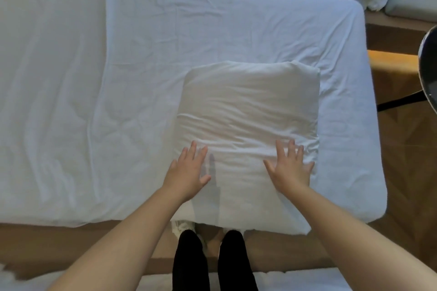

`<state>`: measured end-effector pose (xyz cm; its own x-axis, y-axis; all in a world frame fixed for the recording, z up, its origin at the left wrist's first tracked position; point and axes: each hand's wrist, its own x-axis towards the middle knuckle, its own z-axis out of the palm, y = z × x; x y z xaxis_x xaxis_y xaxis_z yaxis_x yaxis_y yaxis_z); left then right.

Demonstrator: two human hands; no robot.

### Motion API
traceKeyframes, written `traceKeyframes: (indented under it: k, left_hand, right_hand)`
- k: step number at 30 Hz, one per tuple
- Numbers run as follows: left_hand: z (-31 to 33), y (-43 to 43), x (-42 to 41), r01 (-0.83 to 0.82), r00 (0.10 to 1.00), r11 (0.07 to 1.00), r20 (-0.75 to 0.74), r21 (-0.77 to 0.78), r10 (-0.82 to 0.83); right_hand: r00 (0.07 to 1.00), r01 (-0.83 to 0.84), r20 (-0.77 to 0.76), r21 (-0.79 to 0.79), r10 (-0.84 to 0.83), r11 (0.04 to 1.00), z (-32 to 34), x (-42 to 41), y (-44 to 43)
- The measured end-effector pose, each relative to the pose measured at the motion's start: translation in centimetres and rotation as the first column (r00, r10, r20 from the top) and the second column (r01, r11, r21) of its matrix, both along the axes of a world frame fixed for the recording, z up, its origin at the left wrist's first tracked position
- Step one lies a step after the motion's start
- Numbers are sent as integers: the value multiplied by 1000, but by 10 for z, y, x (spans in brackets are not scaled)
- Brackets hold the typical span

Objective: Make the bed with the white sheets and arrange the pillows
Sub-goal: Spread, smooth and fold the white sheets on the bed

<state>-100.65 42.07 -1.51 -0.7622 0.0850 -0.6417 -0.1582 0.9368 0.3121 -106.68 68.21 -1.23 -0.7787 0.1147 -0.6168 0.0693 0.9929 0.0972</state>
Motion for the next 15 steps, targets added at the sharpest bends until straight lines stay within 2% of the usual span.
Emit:
traceKeyframes:
  k: [3,6,15]
  left_hand:
    - [50,-13,19,17,998,999,-54,-46,-19]
    - [82,-24,40,5,996,997,-89,-77,-12]
    - [100,-1,90,-225,974,974,-12,-8,225]
  right_hand:
    - [991,-128,28,-3,128,992,44,32,-21]
    - [984,-169,51,-24,170,985,72,57,-36]
    - [970,-213,99,-83,221,973,102,74,-39]
